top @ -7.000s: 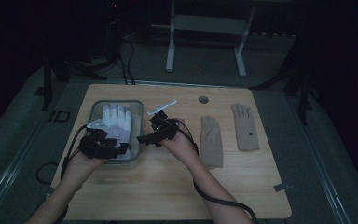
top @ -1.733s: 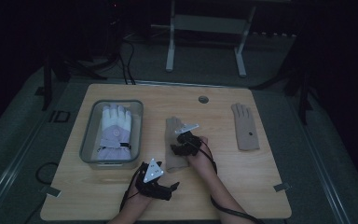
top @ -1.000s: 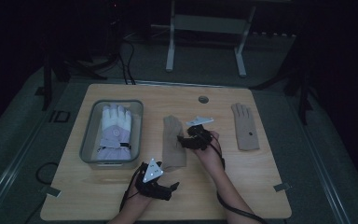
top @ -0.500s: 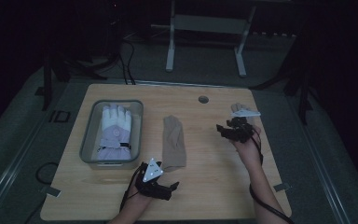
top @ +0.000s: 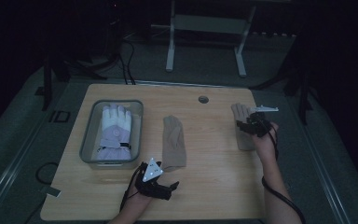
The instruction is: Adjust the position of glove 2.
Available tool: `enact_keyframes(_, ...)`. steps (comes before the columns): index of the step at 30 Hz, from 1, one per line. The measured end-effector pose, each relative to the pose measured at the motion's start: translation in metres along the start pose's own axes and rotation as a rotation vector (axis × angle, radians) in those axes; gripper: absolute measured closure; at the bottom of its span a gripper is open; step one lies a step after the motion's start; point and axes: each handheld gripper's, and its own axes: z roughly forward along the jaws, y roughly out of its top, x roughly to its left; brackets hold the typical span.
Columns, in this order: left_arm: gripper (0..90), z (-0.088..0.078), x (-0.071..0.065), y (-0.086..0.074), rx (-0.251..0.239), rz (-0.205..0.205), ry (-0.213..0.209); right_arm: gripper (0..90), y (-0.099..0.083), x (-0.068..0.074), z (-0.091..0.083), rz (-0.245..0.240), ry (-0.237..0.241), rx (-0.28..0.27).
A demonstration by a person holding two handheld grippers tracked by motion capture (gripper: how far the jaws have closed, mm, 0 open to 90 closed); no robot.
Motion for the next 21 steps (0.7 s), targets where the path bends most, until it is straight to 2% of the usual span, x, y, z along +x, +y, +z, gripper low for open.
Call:
enact_keyframes(4,1.9,0.000,0.000,0.000,-0.007,-0.002,0.005,44.2,0.002,-0.007,0.011,-0.007,-0.008,0.040)
enact_keyframes(7,1.9,-0.001,0.000,-0.001,-0.013,-0.001,0.008,41.9,0.000,-0.012,0.018,-0.003,-0.026,0.046)
enact_keyframes(9,1.9,-0.001,0.000,-0.001,-0.013,-0.003,0.006,39.9,-0.003,-0.016,0.024,0.019,-0.022,0.057)
enact_keyframes(11,1.9,-0.001,0.000,-0.001,-0.013,-0.005,0.005,36.3,-0.006,-0.019,0.029,0.018,-0.044,0.076)
enact_keyframes(16,1.9,-0.001,0.001,0.000,-0.010,-0.012,0.002,36.4,-0.019,-0.022,0.044,0.017,-0.065,0.146)
enact_keyframes(18,1.9,-0.001,0.001,-0.001,-0.012,-0.014,0.003,40.5,-0.022,-0.024,0.044,0.046,-0.053,0.126)
enact_keyframes(19,1.9,-0.001,0.001,-0.001,-0.013,-0.017,0.003,43.2,-0.023,-0.024,0.043,0.045,-0.058,0.119)
enact_keyframes(20,1.8,-0.001,0.001,-0.001,-0.012,-0.017,0.003,47.6,-0.023,-0.023,0.043,0.047,-0.061,0.115)
enact_keyframes(21,1.9,-0.001,0.001,0.000,-0.011,-0.017,0.004,55.8,-0.024,-0.022,0.042,0.051,-0.070,0.115)
